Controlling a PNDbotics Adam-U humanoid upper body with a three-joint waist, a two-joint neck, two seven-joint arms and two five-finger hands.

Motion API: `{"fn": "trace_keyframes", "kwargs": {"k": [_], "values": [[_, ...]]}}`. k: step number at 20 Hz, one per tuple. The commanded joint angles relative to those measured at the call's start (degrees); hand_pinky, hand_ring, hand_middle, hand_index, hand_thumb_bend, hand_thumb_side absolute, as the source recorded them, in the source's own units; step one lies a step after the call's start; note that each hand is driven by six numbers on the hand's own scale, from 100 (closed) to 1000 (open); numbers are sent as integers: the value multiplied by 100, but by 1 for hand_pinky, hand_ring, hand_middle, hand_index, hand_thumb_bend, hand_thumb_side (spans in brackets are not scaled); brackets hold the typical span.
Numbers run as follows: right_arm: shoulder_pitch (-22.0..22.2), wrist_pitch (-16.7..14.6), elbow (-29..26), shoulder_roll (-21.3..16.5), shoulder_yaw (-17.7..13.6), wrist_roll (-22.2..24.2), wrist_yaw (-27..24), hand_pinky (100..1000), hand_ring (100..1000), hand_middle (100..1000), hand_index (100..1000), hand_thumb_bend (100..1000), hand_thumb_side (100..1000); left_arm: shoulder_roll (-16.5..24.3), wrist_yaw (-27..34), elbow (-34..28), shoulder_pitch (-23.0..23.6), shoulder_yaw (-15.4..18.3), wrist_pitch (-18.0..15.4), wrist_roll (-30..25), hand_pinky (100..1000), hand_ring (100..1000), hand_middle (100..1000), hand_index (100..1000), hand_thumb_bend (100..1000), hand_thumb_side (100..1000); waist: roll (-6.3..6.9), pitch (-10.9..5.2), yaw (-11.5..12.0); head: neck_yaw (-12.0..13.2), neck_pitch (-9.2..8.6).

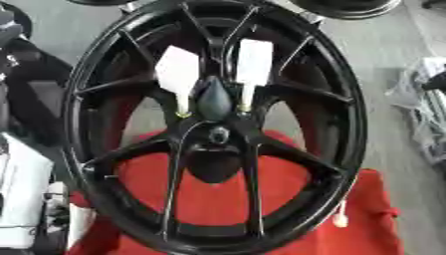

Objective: Pull the pin out of the wheel hub.

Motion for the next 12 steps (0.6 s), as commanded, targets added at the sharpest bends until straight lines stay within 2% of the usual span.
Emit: {"fn": "trace_keyframes", "kwargs": {"k": [1, 9, 12], "values": [[-10, 6, -117, -193, -20, 13, 22, 898, 603, 557, 684, 100, 672, 130, -4, -80, -87, 5, -12, 9, 659, 860, 811, 865, 180, 832, 1, -178, 7, 7, -86], [-108, 58, -132, -272, 7, 15, 100, 902, 617, 568, 691, 100, 666, 161, -4, -87, -108, 18, -15, 23, 658, 861, 811, 865, 179, 829, -20, -169, 7, 64, -138], [-132, 84, -237, -487, 25, 20, 183, 903, 623, 572, 694, 100, 647, 200, -6, -75, -87, 8, -10, 15, 658, 862, 811, 864, 179, 831, -53, -204, -31, 91, -95]]}}
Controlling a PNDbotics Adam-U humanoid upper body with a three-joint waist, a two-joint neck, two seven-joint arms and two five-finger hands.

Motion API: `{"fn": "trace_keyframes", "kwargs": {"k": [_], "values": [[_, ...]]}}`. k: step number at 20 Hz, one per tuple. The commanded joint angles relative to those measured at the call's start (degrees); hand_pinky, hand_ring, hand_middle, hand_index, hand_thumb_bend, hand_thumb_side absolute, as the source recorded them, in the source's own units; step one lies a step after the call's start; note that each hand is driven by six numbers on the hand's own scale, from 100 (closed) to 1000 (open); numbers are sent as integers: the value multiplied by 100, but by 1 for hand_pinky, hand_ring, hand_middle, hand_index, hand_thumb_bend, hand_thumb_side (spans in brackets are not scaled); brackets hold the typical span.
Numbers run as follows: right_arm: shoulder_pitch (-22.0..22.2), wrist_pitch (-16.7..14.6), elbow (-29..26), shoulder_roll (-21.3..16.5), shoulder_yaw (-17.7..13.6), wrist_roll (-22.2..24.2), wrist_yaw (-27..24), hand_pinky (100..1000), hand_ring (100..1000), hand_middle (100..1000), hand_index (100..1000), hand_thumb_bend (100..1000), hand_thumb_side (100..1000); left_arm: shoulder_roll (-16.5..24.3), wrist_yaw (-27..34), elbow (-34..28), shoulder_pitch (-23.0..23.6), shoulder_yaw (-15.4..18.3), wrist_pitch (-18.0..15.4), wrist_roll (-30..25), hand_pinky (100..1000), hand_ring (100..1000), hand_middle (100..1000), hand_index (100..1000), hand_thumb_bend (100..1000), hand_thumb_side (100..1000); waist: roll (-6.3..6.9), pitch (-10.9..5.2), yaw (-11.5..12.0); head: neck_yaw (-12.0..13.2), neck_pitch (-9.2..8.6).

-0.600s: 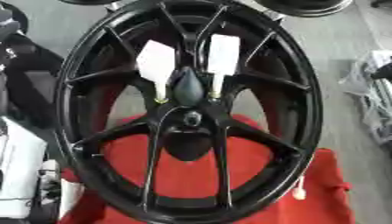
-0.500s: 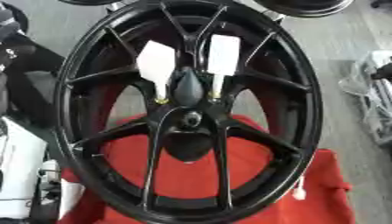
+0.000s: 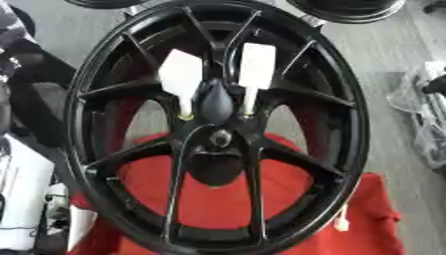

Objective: Pull the pin out of the wheel hub.

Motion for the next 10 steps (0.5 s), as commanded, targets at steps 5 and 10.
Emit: {"fn": "trace_keyframes", "kwargs": {"k": [5, 10], "values": [[11, -55, -635, -980, 58, 8, 103, 900, 632, 579, 700, 100, 543, 266, -40, -31, 15, 9, -4, 11, 658, 863, 812, 864, 179, 833, -95, -279, -105, 153, 64], [-135, -204, -1138, -1825, 199, 3, -11, 894, 645, 589, 709, 100, 393, 337, -74, 1, 89, 9, -6, 13, 657, 863, 812, 864, 178, 834, -162, -348, -165, 195, 114]]}}
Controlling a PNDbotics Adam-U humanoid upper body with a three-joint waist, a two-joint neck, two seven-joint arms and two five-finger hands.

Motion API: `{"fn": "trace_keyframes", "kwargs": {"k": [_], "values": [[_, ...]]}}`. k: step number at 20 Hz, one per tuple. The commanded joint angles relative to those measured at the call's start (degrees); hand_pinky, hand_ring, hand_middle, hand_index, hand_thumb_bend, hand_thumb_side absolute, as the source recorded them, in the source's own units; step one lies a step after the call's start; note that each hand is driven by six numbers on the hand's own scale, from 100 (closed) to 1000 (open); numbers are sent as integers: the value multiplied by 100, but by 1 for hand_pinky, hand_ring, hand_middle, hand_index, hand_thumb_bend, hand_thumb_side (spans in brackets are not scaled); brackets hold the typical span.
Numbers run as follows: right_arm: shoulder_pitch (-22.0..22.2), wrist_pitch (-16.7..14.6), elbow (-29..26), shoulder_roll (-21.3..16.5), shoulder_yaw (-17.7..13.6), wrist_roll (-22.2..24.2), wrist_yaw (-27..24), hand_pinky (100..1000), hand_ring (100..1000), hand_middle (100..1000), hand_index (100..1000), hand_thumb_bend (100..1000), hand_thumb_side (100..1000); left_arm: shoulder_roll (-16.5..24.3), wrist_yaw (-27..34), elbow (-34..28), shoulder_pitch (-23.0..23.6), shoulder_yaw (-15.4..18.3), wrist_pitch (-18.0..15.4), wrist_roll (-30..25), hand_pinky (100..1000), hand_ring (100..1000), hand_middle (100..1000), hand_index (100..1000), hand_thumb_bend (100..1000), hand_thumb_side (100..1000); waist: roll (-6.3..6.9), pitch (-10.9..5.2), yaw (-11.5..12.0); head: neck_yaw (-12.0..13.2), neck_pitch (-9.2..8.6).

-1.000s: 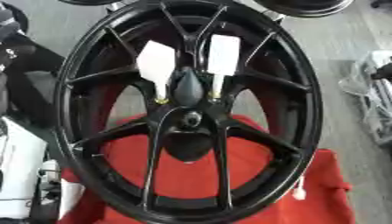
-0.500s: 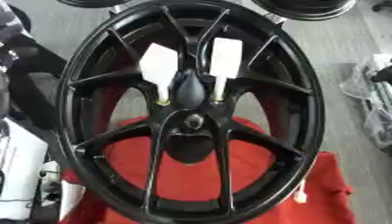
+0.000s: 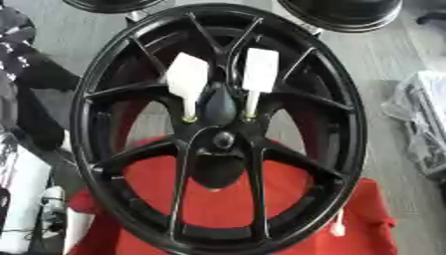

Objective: Pull the pin out of the wheel hub.

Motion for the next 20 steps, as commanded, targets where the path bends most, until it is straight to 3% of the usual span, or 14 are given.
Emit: {"fn": "trace_keyframes", "kwargs": {"k": [1, 2, 6, 7, 12, 20], "values": [[-155, -101, -386, -715, 49, 3, -88, 890, 646, 587, 712, 100, 478, 195, -43, -43, -14, 12, -7, 13, 657, 863, 812, 863, 178, 834, -12, -157, -26, 42, 44], [-245, -145, -417, -888, 85, 12, -89, 886, 641, 585, 709, 100, 286, 210, -54, -36, -2, 13, -2, 11, 657, 864, 812, 863, 177, 835, -25, -170, -39, 52, 53], [-564, -166, -445, -1288, 244, -38, -74, 882, 643, 586, 709, 100, 234, 248, -81, -33, 37, 16, 4, 6, 657, 864, 812, 863, 177, 834, -55, -204, -70, 84, 96], [-801, -210, -446, -1467, 353, 35, -53, 876, 654, 595, 718, 100, 160, 266, -86, -31, 59, 15, 5, 5, 657, 865, 812, 863, 177, 835, -73, -227, -74, 101, 138], [-1715, -34, -446, -1869, 884, 435, 107, 873, 676, 618, 739, 100, 157, 375, -119, -7, 183, 40, -2, 31, 657, 866, 813, 863, 175, 837, -135, -294, -165, 182, 241], [-2837, 626, -446, -1778, 1641, 973, 848, 878, 725, 671, 778, 100, 170, 546, -87, -4, 332, 121, -39, 123, 656, 868, 813, 863, 176, 836, -179, -320, -314, 245, 317]]}}
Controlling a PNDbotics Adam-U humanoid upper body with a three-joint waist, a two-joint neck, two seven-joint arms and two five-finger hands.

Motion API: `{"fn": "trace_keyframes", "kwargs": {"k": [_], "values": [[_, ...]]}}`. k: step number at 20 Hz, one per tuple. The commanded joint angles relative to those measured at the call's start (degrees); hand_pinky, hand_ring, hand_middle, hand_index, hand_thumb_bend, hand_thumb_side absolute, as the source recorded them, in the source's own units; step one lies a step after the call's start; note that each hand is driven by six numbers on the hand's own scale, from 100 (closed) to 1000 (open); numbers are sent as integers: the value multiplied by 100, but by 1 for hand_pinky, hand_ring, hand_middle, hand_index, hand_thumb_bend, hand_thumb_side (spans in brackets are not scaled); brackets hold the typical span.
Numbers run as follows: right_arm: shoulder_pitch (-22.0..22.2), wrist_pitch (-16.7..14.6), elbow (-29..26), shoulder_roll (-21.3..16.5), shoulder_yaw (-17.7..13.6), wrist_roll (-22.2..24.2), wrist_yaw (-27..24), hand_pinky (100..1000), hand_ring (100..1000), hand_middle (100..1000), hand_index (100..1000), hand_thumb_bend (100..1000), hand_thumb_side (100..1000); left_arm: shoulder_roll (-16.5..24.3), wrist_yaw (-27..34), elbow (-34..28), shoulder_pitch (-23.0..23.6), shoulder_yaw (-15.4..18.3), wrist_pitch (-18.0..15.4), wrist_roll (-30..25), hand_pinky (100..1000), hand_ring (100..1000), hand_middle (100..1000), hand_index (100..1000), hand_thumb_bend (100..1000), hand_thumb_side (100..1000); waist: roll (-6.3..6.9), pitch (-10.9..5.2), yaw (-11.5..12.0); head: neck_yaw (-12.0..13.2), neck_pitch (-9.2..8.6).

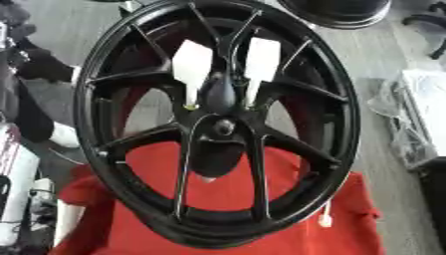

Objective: Pull the pin out of the wheel hub.

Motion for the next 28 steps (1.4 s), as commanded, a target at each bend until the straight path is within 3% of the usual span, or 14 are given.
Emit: {"fn": "trace_keyframes", "kwargs": {"k": [1, 4, 12, 20, 28], "values": [[-332, 284, -95, -44, 236, 206, 316, 878, 728, 675, 781, 100, 178, 204, 17, -95, -17, 85, -20, 54, 656, 868, 813, 862, 176, 836, 24, -172, -25, 26, 44], [-650, 561, -95, 77, 515, 445, 575, 872, 733, 680, 787, 100, 168, 256, 34, -92, 25, 113, -20, 80, 656, 869, 814, 862, 175, 839, -1, -180, -52, 11, 89], [-1190, 917, -75, 198, 1092, 1405, 1059, 865, 742, 693, 801, 100, 234, 395, -28, -26, 142, 196, -19, 155, 656, 869, 812, 862, 174, 844, -106, -201, -148, -6, 136], [-1345, 1145, -95, 591, 1266, 2146, 1476, 858, 733, 678, 788, 100, 262, 404, 17, 11, 165, 243, -28, 194, 657, 869, 811, 862, 179, 844, -110, -215, -166, -3, 136], [-1199, 1323, -46, 877, 1408, 2426, 1853, 861, 736, 688, 801, 100, 398, 384, 137, -59, 124, 339, -54, 264, 657, 869, 810, 862, 185, 837, -109, -206, -114, -69, 136]]}}
